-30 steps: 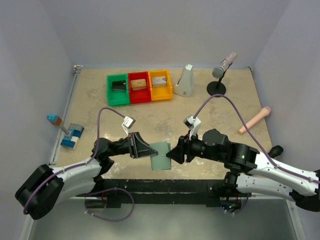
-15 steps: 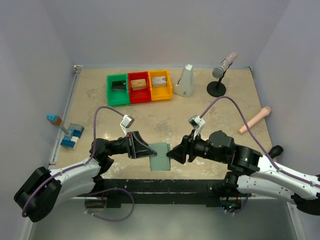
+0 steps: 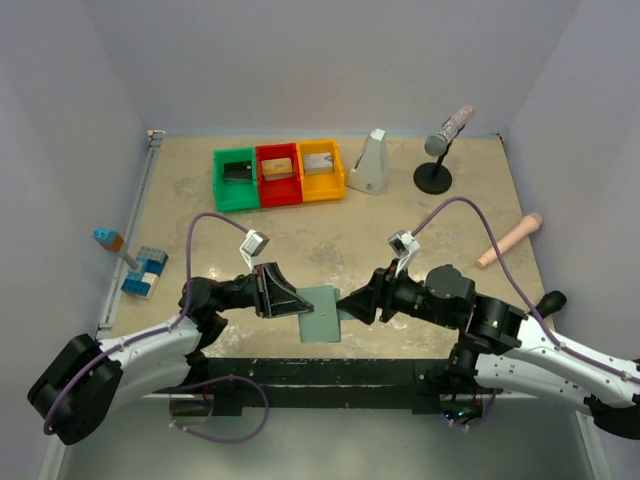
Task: Take the credit cards out of the card holder
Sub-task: Open the card holder.
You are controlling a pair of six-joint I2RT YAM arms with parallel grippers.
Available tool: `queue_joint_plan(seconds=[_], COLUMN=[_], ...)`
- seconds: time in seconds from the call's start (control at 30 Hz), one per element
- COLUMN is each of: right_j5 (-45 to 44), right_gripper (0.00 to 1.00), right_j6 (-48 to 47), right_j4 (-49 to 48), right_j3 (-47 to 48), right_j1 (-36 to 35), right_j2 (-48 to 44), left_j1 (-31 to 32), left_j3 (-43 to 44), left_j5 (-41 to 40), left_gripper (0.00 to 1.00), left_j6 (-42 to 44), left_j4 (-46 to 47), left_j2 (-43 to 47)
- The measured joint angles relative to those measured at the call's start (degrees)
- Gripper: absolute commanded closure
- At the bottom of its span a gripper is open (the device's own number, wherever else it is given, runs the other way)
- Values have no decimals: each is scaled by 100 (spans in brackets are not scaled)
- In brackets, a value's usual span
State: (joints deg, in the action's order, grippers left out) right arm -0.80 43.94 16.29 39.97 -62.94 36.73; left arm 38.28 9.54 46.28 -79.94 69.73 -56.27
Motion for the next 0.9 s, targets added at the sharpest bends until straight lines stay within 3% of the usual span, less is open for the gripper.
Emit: queue_joint_plan(seconds=[0.47, 0.77, 0.9], right_j5=[446, 1093, 1320], right_gripper=[40, 45, 54], right_j6=[-9, -63, -59], right_j4=[-262, -494, -568], right_j3=[-2, 157, 195], right_j1=[61, 76, 85], right_j2=[411, 1078, 1209], left_j1=[-13, -11, -11], left_j3=[-2, -2, -2], left_j5=[105, 170, 173], left_gripper=[100, 100, 100], left_j6=[2, 4, 4], left_j4=[7, 101, 157], left_j2=[55, 57, 59])
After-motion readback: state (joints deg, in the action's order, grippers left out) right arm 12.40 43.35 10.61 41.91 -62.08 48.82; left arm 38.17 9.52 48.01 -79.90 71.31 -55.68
